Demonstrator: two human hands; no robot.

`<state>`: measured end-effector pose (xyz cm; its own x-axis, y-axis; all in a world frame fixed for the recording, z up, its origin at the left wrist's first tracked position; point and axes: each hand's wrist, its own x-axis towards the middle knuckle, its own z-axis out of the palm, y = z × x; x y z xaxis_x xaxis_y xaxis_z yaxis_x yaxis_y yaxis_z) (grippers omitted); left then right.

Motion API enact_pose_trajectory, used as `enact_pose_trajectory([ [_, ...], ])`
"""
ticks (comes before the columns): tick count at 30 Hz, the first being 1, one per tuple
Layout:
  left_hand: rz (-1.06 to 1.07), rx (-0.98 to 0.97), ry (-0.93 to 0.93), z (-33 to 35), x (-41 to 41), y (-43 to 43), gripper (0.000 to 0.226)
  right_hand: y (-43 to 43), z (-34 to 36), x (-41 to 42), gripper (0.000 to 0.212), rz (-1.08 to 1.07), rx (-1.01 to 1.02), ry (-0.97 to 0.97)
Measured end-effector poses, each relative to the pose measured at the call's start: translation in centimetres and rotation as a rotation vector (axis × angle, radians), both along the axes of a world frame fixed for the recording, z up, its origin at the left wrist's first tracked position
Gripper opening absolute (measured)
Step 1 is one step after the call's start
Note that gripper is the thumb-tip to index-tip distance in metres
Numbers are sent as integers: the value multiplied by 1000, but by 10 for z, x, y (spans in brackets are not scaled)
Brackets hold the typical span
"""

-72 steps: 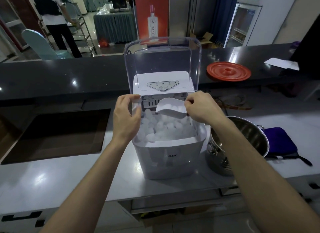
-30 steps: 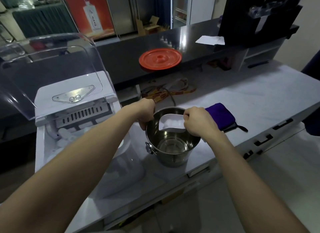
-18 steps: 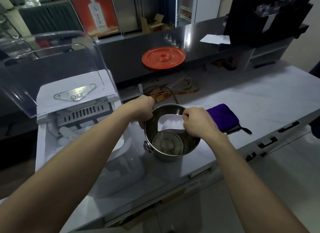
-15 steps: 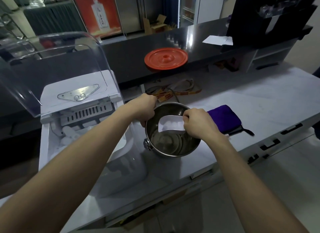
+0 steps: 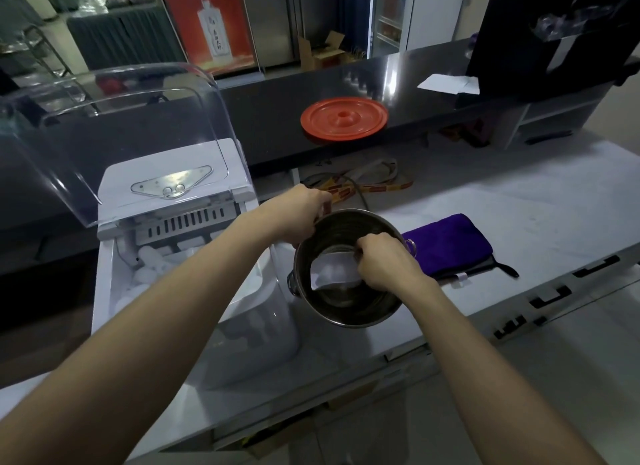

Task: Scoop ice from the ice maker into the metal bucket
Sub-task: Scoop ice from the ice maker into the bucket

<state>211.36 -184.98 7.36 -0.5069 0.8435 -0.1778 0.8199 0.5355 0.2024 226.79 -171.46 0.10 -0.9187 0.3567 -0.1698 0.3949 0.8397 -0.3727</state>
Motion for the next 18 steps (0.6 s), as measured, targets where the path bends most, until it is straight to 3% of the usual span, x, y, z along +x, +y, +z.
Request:
enact_pose_trajectory([
  [8, 15, 33, -76, 6, 2, -7, 55, -4, -18, 3, 12, 20, 27, -20],
  [18, 15, 58, -85, 7, 2, -7, 56, 0, -14, 5, 22, 106, 35, 54],
])
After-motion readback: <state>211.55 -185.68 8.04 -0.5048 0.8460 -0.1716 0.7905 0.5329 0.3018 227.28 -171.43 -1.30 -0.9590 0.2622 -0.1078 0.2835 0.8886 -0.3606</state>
